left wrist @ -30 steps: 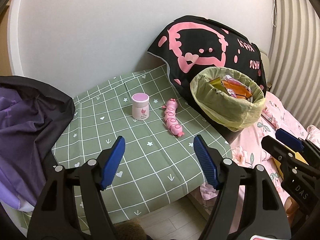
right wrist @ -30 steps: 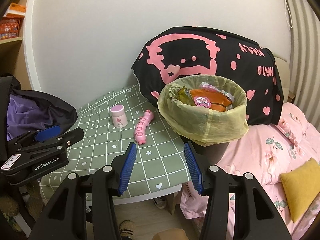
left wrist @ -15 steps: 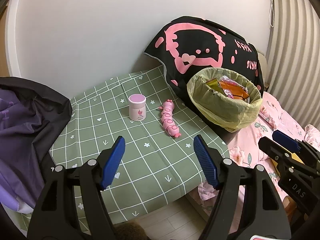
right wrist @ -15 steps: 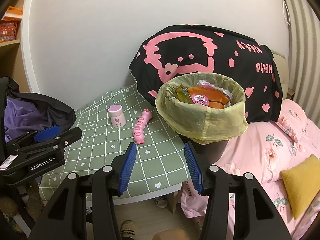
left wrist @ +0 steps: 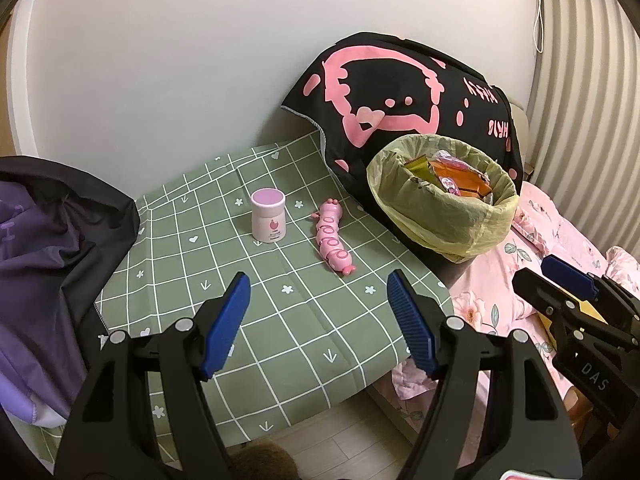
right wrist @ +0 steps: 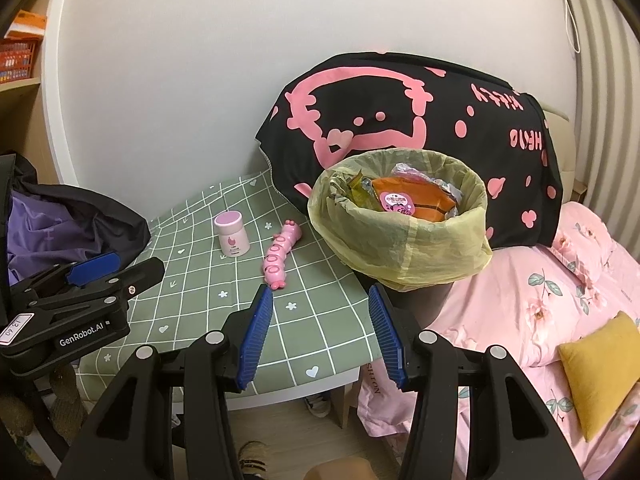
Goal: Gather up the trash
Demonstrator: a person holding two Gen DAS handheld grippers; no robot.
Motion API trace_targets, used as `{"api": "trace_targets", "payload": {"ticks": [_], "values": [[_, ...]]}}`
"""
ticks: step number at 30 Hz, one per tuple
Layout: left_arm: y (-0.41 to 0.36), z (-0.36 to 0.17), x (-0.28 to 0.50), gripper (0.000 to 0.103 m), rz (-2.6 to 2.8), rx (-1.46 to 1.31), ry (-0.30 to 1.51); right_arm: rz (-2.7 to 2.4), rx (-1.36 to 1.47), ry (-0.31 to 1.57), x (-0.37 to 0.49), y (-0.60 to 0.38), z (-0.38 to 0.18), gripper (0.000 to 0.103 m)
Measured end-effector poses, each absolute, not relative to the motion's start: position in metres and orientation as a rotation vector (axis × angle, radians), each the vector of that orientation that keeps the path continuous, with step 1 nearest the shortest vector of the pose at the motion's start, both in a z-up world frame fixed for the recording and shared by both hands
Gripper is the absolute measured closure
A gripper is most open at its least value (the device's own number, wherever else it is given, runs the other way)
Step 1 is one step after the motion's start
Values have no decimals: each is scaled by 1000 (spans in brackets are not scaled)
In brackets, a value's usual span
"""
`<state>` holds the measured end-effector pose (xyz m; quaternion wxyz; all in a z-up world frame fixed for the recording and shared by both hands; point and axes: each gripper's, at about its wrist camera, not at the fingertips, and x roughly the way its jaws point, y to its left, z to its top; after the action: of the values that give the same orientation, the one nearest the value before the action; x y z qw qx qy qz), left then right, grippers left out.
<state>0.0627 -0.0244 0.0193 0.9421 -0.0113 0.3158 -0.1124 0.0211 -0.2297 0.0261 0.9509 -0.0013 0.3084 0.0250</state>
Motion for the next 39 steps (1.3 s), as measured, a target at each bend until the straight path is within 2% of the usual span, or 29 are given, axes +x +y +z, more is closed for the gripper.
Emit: {"api": "trace_targets", "payload": {"ticks": [39], "values": [[-24,18,62,36,-222,-17,647,58,-3,630,20,-236,26,56]]}}
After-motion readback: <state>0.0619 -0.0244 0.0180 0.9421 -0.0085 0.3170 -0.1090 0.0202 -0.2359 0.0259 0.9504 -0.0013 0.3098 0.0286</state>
